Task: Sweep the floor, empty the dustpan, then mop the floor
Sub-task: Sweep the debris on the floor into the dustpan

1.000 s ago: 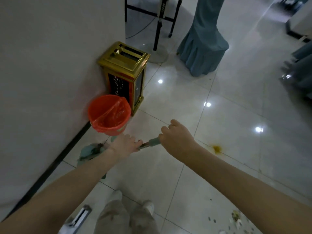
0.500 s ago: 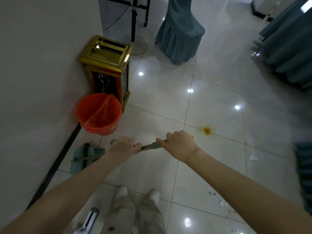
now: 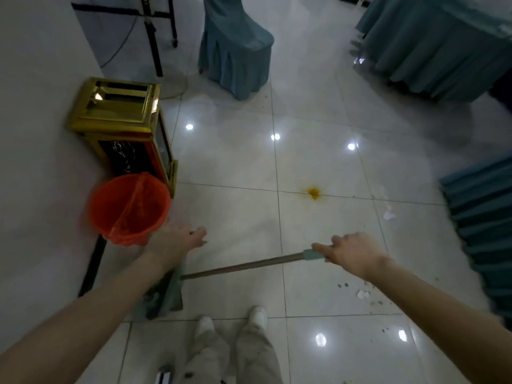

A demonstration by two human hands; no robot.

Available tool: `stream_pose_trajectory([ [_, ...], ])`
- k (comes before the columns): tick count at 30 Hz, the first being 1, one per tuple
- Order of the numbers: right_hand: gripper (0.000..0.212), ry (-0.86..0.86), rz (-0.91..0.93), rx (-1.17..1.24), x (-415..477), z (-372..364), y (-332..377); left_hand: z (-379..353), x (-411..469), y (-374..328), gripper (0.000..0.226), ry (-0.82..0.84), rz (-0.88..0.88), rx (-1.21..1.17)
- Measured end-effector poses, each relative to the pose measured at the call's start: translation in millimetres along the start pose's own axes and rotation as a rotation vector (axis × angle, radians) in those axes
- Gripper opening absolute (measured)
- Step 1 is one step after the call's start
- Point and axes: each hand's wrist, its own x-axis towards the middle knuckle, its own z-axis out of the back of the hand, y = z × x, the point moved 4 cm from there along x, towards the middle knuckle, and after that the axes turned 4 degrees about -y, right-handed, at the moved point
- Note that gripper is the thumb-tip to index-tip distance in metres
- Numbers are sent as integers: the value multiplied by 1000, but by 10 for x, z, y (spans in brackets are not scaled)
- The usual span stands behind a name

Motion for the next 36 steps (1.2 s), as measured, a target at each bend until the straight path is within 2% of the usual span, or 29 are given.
stream_pose_trajectory([
  [1,44,25,-38,20,-153,-169,-89,22,-24,138,21,-21,8,16],
  [4,42,88,-141,77,-470,-564,-226,139,82,192,72,-158,-40,1],
  [6,44,120,-216,111,-648,-738,-302,221,221,61,80,-178,-91,-30],
  [8,43,137,-298,143,-860,-872,-402,266,367,-70,75,-171,-128,-27],
  [13,36,176,-544,284,-1256,-1231,-560,149,799,-350,28,-126,-206,-2],
  [15,30,243,-651,390,-1324,-1466,-577,131,1011,-506,21,-152,-243,2],
  [18,22,432,-712,859,-1377,-1773,-522,192,1380,-779,33,-63,-238,-31],
  [20,17,439,-733,1051,-1352,-1879,-584,268,1664,-943,42,-62,-178,-113],
  [23,12,332,-834,959,-1329,-2174,-883,343,2096,-1236,33,-74,-179,-161],
  [25,12,338,-895,921,-1421,-2461,-1045,361,2397,-1476,34,-54,-222,-167],
  [27,12,350,-964,937,-1569,-2707,-1182,392,2750,-1755,31,-78,-280,-161],
  [32,21,288,-1123,1021,-1842,-3178,-1569,307,3597,-2409,27,21,-327,-76],
  [36,26,236,-1217,1074,-1921,-3409,-1914,294,4175,-2970,67,98,-511,78],
])
